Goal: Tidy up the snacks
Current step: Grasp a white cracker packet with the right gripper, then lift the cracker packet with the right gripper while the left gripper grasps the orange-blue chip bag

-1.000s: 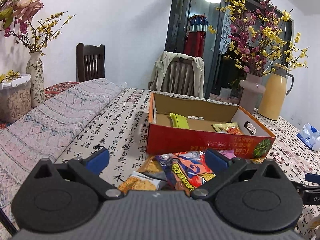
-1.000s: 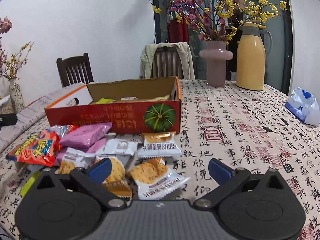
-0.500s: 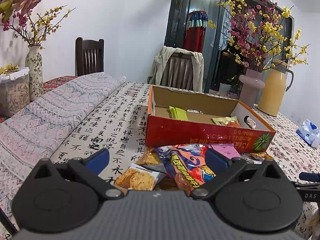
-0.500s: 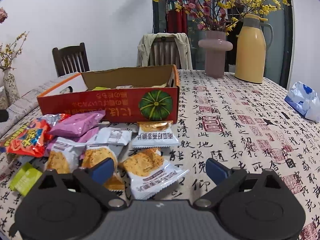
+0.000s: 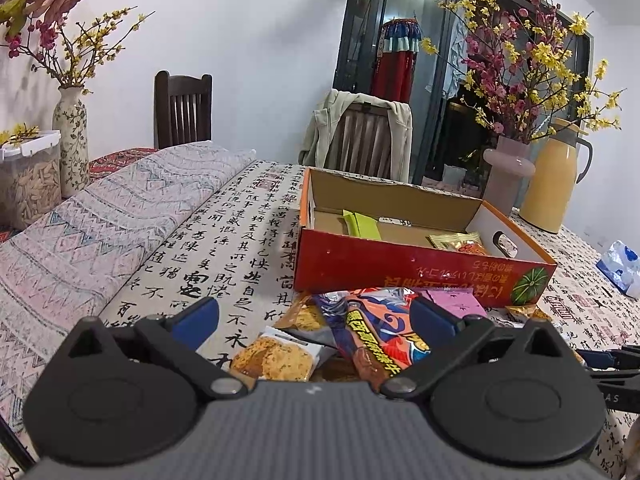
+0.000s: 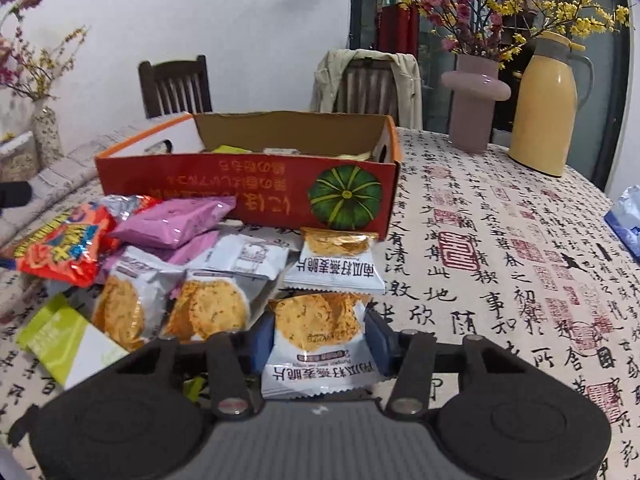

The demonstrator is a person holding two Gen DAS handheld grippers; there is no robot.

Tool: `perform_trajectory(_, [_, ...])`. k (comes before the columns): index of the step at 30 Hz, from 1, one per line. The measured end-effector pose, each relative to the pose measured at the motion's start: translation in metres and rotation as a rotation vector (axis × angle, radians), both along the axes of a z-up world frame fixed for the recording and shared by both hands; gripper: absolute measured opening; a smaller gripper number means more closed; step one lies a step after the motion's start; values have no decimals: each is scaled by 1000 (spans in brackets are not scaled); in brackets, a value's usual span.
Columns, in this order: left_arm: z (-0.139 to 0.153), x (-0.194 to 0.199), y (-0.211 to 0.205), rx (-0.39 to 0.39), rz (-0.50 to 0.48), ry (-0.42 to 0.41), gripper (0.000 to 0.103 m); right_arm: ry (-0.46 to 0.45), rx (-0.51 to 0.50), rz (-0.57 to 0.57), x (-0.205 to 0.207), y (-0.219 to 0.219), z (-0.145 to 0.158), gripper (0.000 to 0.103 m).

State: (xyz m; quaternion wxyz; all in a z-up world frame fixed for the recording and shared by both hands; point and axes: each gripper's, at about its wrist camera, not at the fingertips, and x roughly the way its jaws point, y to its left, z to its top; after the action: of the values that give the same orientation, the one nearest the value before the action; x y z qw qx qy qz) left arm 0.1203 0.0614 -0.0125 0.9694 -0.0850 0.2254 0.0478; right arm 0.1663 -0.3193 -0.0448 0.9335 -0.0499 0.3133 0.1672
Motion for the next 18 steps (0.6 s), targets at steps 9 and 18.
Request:
perform_trajectory(9, [3, 6, -7, 2, -2, 17, 103, -72, 63, -45, -12, -20, 12, 41])
perform_trajectory(18, [7, 28, -18, 12, 33, 108, 103, -135, 110, -86, -19, -39, 22, 41])
